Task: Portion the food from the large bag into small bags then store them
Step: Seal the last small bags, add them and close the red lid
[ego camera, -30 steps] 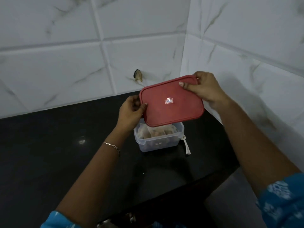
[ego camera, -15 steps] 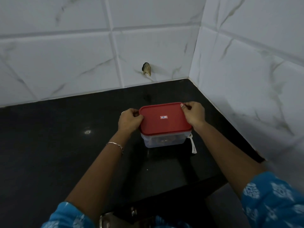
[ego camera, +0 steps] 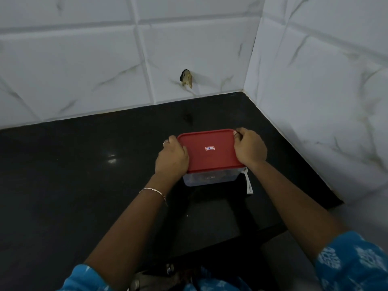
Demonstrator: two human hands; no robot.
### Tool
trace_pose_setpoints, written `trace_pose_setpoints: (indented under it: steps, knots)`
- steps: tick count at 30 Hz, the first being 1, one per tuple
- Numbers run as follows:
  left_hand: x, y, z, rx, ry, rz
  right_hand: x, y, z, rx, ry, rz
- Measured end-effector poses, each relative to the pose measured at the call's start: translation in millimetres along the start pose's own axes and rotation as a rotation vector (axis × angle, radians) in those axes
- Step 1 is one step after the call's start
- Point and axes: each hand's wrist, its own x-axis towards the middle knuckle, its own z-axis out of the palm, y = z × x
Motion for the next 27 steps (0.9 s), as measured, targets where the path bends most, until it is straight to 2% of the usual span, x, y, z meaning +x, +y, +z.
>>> trace_pose_setpoints:
  steps: [6,10,13,16,22,27]
  knots:
    - [3,-1,8,0.078,-0.019,-0.029,11,8,12,0.017,-0.167,0.006]
    - [8,3,8,0.296,-0.020,0.004,15,9,12,-0.018,-0.193,-0.023]
    - [15,1,8,0.504,-0.022,0.144,14,10,12,-0.030,-0.189,-0.040]
    - [25,3,9,0.586,-0.070,0.289,17,7,9,-0.059,-0.186,-0.082]
    - [51,22,12,0.590,-0.127,0.421,51,-16,11,-0.115,-0.384,-0.030]
    - [71,23,14,0.536,-0.175,0.392,59,-17,22,-0.147,-0.366,-0.125]
